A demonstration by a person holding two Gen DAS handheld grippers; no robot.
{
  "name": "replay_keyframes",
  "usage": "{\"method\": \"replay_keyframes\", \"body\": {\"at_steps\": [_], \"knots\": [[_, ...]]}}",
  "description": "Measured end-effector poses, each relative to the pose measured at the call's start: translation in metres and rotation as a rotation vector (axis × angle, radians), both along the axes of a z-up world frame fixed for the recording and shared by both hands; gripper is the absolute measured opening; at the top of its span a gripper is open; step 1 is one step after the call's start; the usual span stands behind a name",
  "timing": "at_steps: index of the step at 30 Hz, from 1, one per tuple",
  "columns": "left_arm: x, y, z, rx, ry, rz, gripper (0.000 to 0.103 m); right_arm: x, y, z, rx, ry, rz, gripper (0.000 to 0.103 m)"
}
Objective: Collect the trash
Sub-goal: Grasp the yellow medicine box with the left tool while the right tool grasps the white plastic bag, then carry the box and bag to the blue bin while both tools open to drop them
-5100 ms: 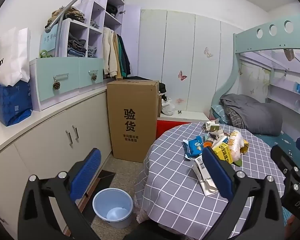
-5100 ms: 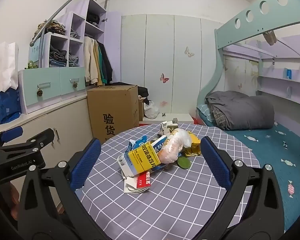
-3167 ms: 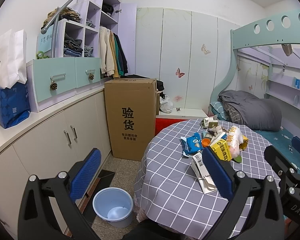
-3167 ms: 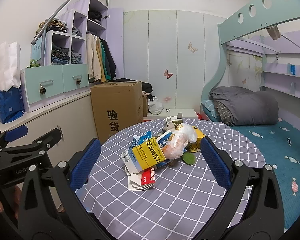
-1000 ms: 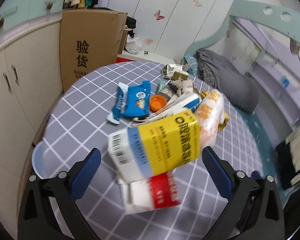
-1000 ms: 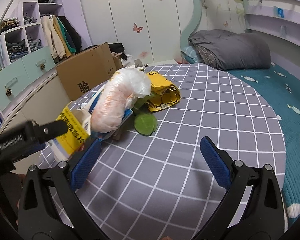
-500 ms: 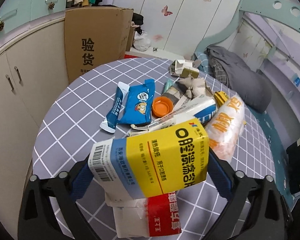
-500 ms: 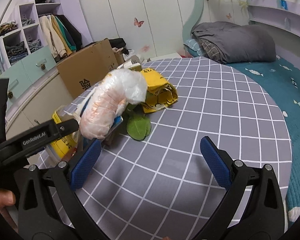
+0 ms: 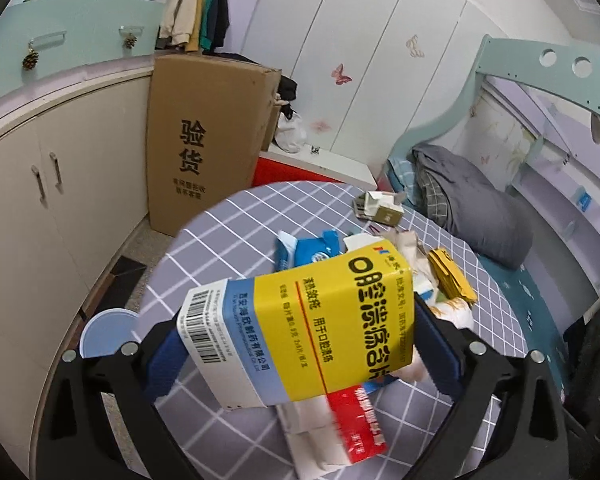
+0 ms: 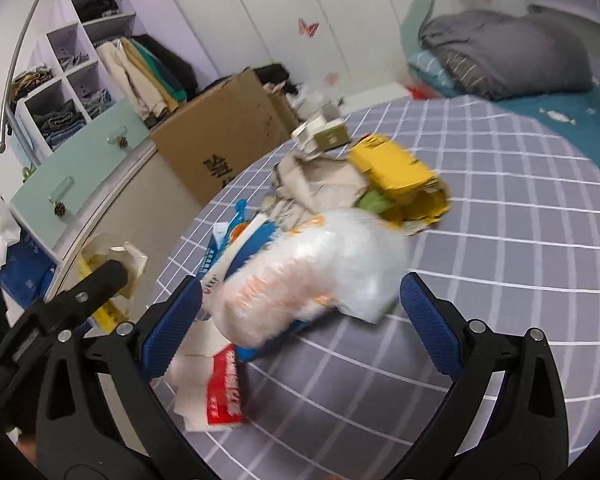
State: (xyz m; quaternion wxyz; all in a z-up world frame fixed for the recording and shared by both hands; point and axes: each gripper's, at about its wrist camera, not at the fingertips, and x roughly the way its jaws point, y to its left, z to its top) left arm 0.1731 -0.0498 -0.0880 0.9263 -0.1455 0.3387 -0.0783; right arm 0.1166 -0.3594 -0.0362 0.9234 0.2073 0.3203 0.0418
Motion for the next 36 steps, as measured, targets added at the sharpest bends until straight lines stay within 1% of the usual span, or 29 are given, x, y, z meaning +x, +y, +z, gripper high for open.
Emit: {"method": "replay_keyframes", "body": {"at_steps": [2, 4, 5, 6, 7, 9, 13, 17, 20, 22, 23, 26, 28, 30, 31, 32, 33, 36], "knots": [[0.001, 0.01, 0.001, 0.0, -0.005, 0.016, 0.096, 0.011, 0.007, -0.003, 0.004, 0.029, -0.001, 0.093], [0.0, 0.018, 0.0, 0.0, -0.007, 0.025, 0.096, 0.017, 0.01, -0.007, -0.015, 0.055, -0.008, 0.085], [0.001, 0.023, 0.001, 0.001, -0.005, 0.027, 0.096, 0.022, 0.011, -0.01, -0.002, 0.07, -0.003, 0.067], [0.001, 0.028, 0.0, 0.003, -0.006, 0.028, 0.096, 0.024, 0.011, -0.012, 0.0, 0.078, -0.005, 0.061], [0.001, 0.032, -0.001, 0.007, -0.006, 0.031, 0.096, 0.023, 0.011, -0.014, -0.002, 0.081, -0.009, 0.059], [0.001, 0.041, -0.002, 0.015, -0.007, 0.032, 0.096, 0.018, 0.011, -0.012, -0.014, 0.064, -0.018, 0.051], [0.002, 0.06, -0.006, 0.005, -0.002, 0.028, 0.096, 0.003, 0.015, 0.002, -0.09, 0.019, -0.061, 0.047], [0.001, 0.086, -0.008, -0.028, 0.001, 0.038, 0.096, -0.019, 0.033, 0.035, -0.172, -0.079, -0.087, 0.047], [-0.001, 0.109, -0.011, -0.034, -0.003, 0.058, 0.096, -0.025, 0.068, 0.061, -0.189, -0.152, -0.001, 0.047], [-0.003, 0.126, -0.014, -0.039, -0.007, 0.078, 0.096, -0.023, 0.097, 0.07, -0.193, -0.176, 0.07, 0.047], [-0.004, 0.138, -0.016, -0.038, -0.008, 0.093, 0.096, -0.017, 0.121, 0.071, -0.194, -0.182, 0.126, 0.047], [-0.006, 0.177, -0.027, -0.027, -0.005, 0.164, 0.096, 0.001, 0.173, 0.064, -0.192, -0.165, 0.241, 0.047], [-0.023, 0.197, -0.016, -0.01, 0.007, 0.21, 0.096, 0.019, 0.216, 0.048, -0.19, -0.132, 0.322, 0.047], [-0.04, 0.22, -0.007, 0.012, 0.032, 0.276, 0.096, 0.032, 0.249, 0.033, -0.185, -0.104, 0.371, 0.047], [-0.049, 0.23, -0.003, 0.022, 0.048, 0.309, 0.096, 0.044, 0.271, 0.02, -0.192, -0.07, 0.405, 0.047], [-0.059, 0.235, 0.003, 0.014, 0.052, 0.32, 0.096, 0.052, 0.286, 0.011, -0.175, -0.044, 0.436, 0.047], [-0.065, 0.244, 0.004, 0.015, 0.075, 0.36, 0.096, 0.056, 0.3, 0.002, -0.165, -0.027, 0.458, 0.047], [-0.067, 0.243, 0.005, 0.002, 0.135, 0.422, 0.096, 0.077, 0.342, -0.026, -0.178, 0.025, 0.499, 0.048]]}}
